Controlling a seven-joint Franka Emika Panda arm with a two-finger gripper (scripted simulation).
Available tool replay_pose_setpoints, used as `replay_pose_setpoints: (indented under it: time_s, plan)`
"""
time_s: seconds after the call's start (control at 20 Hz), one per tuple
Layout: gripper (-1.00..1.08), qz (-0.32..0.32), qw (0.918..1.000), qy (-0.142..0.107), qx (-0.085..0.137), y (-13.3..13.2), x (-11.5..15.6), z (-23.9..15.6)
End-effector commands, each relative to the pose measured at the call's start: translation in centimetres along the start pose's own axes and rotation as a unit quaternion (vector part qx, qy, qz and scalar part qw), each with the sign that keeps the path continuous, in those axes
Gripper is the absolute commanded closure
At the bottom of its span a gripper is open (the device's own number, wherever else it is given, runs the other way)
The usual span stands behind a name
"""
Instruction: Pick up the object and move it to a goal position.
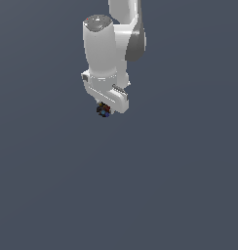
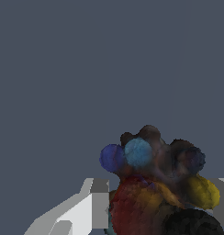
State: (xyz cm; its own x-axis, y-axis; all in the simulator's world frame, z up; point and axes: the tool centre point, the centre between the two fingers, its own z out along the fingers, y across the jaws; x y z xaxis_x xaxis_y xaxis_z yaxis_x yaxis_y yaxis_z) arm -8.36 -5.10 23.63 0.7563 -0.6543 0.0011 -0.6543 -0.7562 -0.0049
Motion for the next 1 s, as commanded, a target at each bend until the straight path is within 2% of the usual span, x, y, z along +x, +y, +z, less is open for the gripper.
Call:
replay_pose_setpoints:
  time_s: [0.0, 0.95]
  plan:
    - [1.08, 0.0, 1.0, 0.0, 0.0, 1.3, 0.3, -2.8]
    - [1.08, 0.0, 1.0, -0.001, -0.002, 9.7, 2.5, -21.5]
